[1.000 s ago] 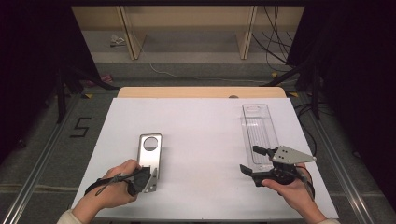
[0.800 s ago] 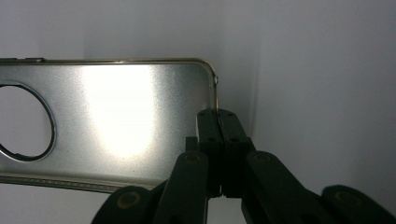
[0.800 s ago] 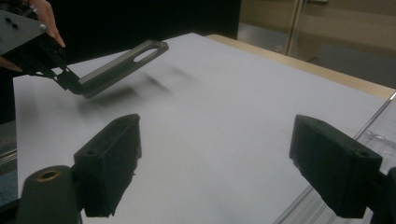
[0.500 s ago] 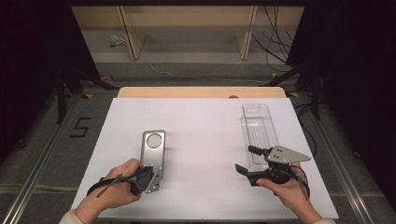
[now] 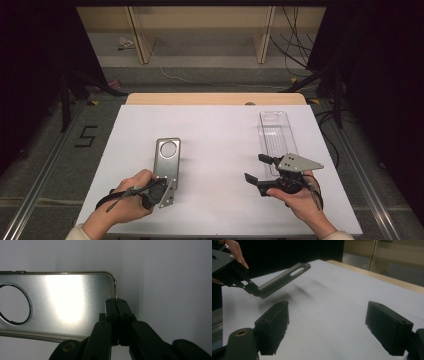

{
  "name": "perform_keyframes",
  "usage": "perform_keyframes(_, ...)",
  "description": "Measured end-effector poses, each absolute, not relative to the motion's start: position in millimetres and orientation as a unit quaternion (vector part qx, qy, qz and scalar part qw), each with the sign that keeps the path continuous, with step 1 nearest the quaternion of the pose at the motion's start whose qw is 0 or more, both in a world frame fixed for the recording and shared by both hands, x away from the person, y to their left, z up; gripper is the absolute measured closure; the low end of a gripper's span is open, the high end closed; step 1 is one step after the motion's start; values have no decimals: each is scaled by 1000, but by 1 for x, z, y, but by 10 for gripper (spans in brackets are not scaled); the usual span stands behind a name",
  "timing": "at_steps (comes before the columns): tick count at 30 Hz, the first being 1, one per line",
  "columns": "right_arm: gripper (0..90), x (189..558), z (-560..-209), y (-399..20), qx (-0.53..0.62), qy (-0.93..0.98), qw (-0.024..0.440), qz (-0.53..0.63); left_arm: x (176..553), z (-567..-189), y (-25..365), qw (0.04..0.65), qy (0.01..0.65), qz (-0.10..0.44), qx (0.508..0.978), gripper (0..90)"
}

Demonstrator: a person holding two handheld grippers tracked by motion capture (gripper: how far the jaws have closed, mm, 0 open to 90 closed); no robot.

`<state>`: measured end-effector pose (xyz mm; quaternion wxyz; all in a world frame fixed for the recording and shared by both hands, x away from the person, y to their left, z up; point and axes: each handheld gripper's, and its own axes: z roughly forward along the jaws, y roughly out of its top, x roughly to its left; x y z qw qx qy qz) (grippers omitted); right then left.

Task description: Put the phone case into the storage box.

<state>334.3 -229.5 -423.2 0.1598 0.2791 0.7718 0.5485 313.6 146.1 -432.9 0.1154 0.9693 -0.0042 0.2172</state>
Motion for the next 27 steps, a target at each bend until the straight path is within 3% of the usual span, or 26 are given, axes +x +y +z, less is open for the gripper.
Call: perform_keyframes(27, 210, 347, -427, -207, 287, 773, 150, 545, 312, -429, 132, 114, -34, 228, 966, 887)
